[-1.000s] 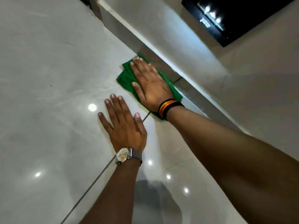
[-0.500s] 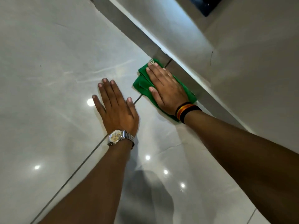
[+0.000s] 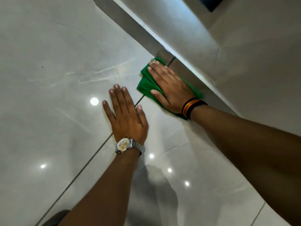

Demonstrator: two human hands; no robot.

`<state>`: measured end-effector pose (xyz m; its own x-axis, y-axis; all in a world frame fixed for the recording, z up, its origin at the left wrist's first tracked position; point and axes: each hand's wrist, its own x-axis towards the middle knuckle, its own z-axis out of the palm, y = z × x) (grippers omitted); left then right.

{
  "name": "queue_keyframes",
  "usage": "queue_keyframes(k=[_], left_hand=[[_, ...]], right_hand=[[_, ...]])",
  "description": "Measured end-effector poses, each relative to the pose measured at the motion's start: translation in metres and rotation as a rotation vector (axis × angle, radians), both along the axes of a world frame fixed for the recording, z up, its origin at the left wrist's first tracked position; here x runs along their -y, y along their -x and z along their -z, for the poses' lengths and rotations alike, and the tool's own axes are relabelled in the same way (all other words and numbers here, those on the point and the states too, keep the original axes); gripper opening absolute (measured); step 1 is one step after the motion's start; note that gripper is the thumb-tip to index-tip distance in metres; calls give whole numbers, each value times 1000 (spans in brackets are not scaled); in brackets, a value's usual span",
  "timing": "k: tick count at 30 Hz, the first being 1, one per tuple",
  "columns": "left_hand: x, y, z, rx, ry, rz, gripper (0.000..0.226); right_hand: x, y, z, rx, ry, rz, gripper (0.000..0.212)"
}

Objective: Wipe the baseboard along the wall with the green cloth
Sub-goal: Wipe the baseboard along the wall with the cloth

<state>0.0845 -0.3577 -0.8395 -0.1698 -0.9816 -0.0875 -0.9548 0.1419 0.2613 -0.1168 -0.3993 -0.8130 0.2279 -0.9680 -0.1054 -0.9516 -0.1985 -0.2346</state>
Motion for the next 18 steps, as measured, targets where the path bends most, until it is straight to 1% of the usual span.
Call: queue_keyframes(k=[2, 4, 7, 9, 12, 16, 18], left_hand=[[0, -1, -2, -3, -5, 16, 73], [0, -1, -2, -3, 3, 26, 73], [2, -2, -1, -17, -5, 17, 73], [-2, 0, -1, -11, -12, 18, 74], [-1, 0, 1, 1, -6, 7, 74], [2, 2, 4, 3, 19, 14, 73], [2, 1, 3, 5, 25, 9, 73]], right_hand=[[-6, 4, 0, -15, -2, -8, 67], [-33, 20, 1, -21, 2, -33, 67], [-78, 41, 3, -40, -41, -17, 68], [-91, 48, 3, -50, -39, -13, 69], [-68, 38, 2, -47, -36, -64, 70], [-10, 13, 3, -3, -2, -61, 69], [-3, 5, 2, 3, 6, -37, 69]])
